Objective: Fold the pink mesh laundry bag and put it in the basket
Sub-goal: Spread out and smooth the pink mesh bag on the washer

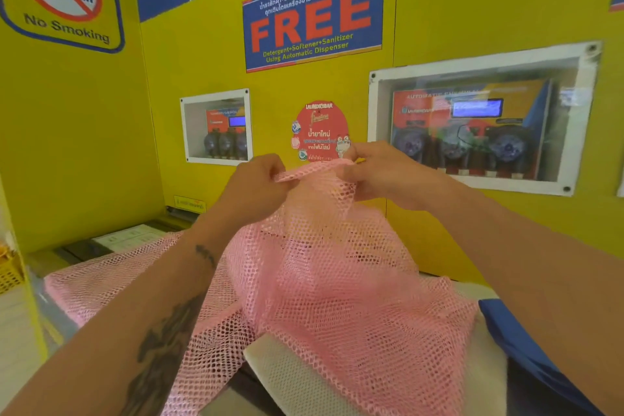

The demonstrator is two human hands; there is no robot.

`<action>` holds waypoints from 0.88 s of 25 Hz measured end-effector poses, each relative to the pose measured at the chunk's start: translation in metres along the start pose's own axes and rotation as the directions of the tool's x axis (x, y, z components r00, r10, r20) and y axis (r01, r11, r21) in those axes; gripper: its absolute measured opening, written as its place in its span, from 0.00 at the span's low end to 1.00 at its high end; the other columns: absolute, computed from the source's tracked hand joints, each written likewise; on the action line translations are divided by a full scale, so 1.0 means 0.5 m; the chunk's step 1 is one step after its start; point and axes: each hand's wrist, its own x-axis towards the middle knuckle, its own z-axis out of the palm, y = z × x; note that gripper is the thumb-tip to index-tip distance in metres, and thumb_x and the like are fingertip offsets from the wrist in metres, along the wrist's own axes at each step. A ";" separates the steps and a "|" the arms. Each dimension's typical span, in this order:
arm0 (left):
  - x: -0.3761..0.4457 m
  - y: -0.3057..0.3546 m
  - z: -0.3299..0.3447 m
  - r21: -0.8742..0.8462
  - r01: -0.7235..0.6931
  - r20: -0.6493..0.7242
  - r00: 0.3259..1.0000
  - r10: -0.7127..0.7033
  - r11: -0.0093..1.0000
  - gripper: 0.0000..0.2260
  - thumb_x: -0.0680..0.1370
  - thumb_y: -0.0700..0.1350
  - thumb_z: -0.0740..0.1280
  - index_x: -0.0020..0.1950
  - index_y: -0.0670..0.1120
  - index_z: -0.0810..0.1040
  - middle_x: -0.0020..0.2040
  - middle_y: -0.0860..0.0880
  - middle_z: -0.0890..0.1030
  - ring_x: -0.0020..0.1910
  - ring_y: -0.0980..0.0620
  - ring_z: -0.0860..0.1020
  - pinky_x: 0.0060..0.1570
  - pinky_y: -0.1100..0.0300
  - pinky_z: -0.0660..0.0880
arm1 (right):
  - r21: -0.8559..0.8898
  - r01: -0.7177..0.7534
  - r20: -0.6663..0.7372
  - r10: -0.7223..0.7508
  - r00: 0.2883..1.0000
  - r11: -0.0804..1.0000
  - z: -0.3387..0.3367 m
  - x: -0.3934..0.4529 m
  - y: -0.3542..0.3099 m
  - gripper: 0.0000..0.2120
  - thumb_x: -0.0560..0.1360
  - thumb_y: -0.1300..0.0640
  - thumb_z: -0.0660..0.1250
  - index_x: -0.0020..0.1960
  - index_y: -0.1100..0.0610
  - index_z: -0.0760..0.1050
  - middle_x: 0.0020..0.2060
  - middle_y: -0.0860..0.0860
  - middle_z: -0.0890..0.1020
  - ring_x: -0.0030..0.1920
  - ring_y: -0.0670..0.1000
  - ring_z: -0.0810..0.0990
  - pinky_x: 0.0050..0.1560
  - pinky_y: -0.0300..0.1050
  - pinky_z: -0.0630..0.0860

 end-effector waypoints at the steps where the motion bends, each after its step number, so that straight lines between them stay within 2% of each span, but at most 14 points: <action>1: 0.009 -0.004 -0.020 0.020 -0.019 -0.036 0.999 0.020 1.000 0.12 0.76 0.52 0.70 0.42 0.45 0.75 0.34 0.47 0.77 0.33 0.48 0.74 0.30 0.58 0.66 | 0.006 0.000 -0.013 0.000 1.000 1.000 -0.004 0.002 0.000 0.03 0.78 0.62 0.68 0.50 0.58 0.75 0.44 0.60 0.80 0.44 0.56 0.79 0.57 0.60 0.78; 3: 0.036 0.001 -0.064 0.064 -0.043 -0.138 0.989 0.052 0.997 0.12 0.77 0.52 0.69 0.42 0.44 0.77 0.34 0.46 0.77 0.34 0.47 0.73 0.29 0.58 0.64 | -0.032 0.025 -0.033 -0.026 0.999 0.999 -0.014 0.014 -0.013 0.08 0.77 0.62 0.69 0.55 0.55 0.76 0.47 0.56 0.82 0.46 0.54 0.81 0.59 0.60 0.76; 4: 0.050 0.008 -0.087 0.054 -0.045 -0.202 0.978 0.055 0.998 0.13 0.78 0.53 0.67 0.43 0.43 0.78 0.35 0.45 0.78 0.34 0.46 0.74 0.29 0.57 0.64 | -0.058 0.022 0.002 -0.022 1.000 0.998 -0.017 0.020 -0.023 0.14 0.76 0.60 0.71 0.60 0.52 0.76 0.50 0.53 0.82 0.49 0.53 0.81 0.59 0.59 0.75; 7: 0.084 0.042 -0.147 -0.043 -0.069 -0.299 0.953 0.053 0.997 0.21 0.79 0.57 0.62 0.34 0.43 0.73 0.30 0.47 0.73 0.28 0.50 0.69 0.27 0.56 0.61 | -0.247 -0.069 0.217 0.125 0.968 0.966 0.007 0.030 -0.020 0.32 0.72 0.54 0.75 0.73 0.46 0.68 0.65 0.49 0.75 0.65 0.54 0.74 0.61 0.54 0.70; 8: 0.088 0.049 -0.160 -0.051 -0.081 -0.306 0.950 0.061 0.995 0.23 0.80 0.57 0.62 0.30 0.44 0.68 0.27 0.49 0.70 0.26 0.52 0.66 0.26 0.57 0.59 | -0.311 -0.083 0.271 0.172 0.947 0.947 0.032 0.030 -0.005 0.32 0.72 0.54 0.75 0.72 0.46 0.68 0.67 0.49 0.74 0.67 0.54 0.72 0.63 0.55 0.68; 10: 0.086 0.051 -0.173 -0.077 -0.079 -0.305 0.951 0.052 0.994 0.24 0.80 0.57 0.61 0.28 0.48 0.62 0.24 0.52 0.66 0.23 0.56 0.64 0.22 0.61 0.58 | -0.354 -0.059 0.299 0.173 0.939 0.933 0.077 0.034 0.033 0.21 0.73 0.57 0.72 0.65 0.51 0.76 0.63 0.49 0.78 0.65 0.54 0.74 0.66 0.54 0.69; 12: 0.074 0.029 -0.180 -0.126 -0.042 -0.275 0.961 0.006 0.991 0.24 0.80 0.57 0.61 0.27 0.49 0.63 0.22 0.55 0.67 0.21 0.60 0.64 0.20 0.66 0.58 | -0.274 -0.043 0.253 0.116 0.961 0.961 0.102 0.032 0.056 0.05 0.75 0.59 0.68 0.51 0.54 0.80 0.52 0.47 0.83 0.59 0.54 0.77 0.60 0.52 0.71; 13: 0.066 0.012 -0.181 -0.165 -0.015 -0.241 0.970 -0.026 0.986 0.23 0.80 0.58 0.60 0.28 0.50 0.66 0.23 0.56 0.70 0.23 0.61 0.68 0.23 0.66 0.62 | -0.213 -0.057 0.232 0.107 0.967 0.976 0.107 0.033 0.062 0.03 0.75 0.59 0.68 0.47 0.52 0.79 0.50 0.46 0.83 0.59 0.54 0.78 0.57 0.53 0.71; 14: 0.059 -0.003 -0.183 -0.209 0.017 -0.192 0.980 -0.058 0.978 0.21 0.81 0.58 0.59 0.31 0.50 0.71 0.27 0.56 0.74 0.28 0.59 0.72 0.29 0.63 0.66 | -0.144 -0.078 0.230 0.110 0.967 0.987 0.111 0.033 0.066 0.03 0.75 0.58 0.69 0.48 0.51 0.78 0.50 0.45 0.84 0.60 0.54 0.78 0.57 0.54 0.71; 16: 0.047 -0.017 -0.180 -0.282 0.073 -0.093 0.990 -0.103 0.956 0.19 0.81 0.59 0.58 0.38 0.50 0.78 0.38 0.50 0.80 0.38 0.51 0.77 0.39 0.58 0.70 | -0.072 -0.114 0.297 0.130 0.946 0.991 0.131 0.033 0.073 0.17 0.73 0.58 0.70 0.59 0.45 0.75 0.56 0.47 0.83 0.61 0.53 0.78 0.61 0.55 0.71; 17: 0.046 -0.014 -0.176 -0.311 0.080 -0.069 0.992 -0.106 0.947 0.19 0.81 0.59 0.58 0.40 0.49 0.79 0.40 0.49 0.81 0.41 0.48 0.78 0.42 0.56 0.71 | -0.102 -0.104 0.338 0.133 0.932 0.989 0.149 0.035 0.079 0.24 0.72 0.60 0.71 0.64 0.42 0.73 0.58 0.48 0.83 0.61 0.52 0.78 0.63 0.56 0.72; 18: 0.048 -0.008 -0.175 -0.343 0.076 -0.070 0.992 -0.106 0.936 0.18 0.80 0.59 0.58 0.41 0.49 0.79 0.41 0.48 0.81 0.42 0.47 0.79 0.44 0.55 0.72 | -0.156 -0.085 0.372 0.138 0.918 0.984 0.170 0.037 0.083 0.25 0.72 0.60 0.70 0.65 0.41 0.73 0.58 0.49 0.83 0.60 0.52 0.79 0.63 0.57 0.73; 20: 0.059 0.010 -0.180 -0.397 0.039 -0.130 0.987 -0.099 0.917 0.17 0.80 0.59 0.60 0.41 0.50 0.79 0.40 0.50 0.82 0.41 0.50 0.81 0.43 0.55 0.73 | -0.271 -0.037 0.388 0.144 0.910 0.962 0.198 0.044 0.091 0.14 0.73 0.59 0.68 0.57 0.48 0.81 0.55 0.53 0.84 0.57 0.53 0.81 0.64 0.59 0.74; 22: 0.066 0.011 -0.193 -0.358 -0.016 -0.225 0.972 -0.069 0.934 0.18 0.80 0.57 0.60 0.36 0.48 0.75 0.33 0.52 0.78 0.30 0.56 0.75 0.34 0.59 0.69 | -0.393 0.027 0.312 0.106 0.944 0.919 0.188 0.053 0.099 0.08 0.75 0.57 0.65 0.48 0.54 0.83 0.49 0.54 0.86 0.50 0.53 0.83 0.56 0.53 0.78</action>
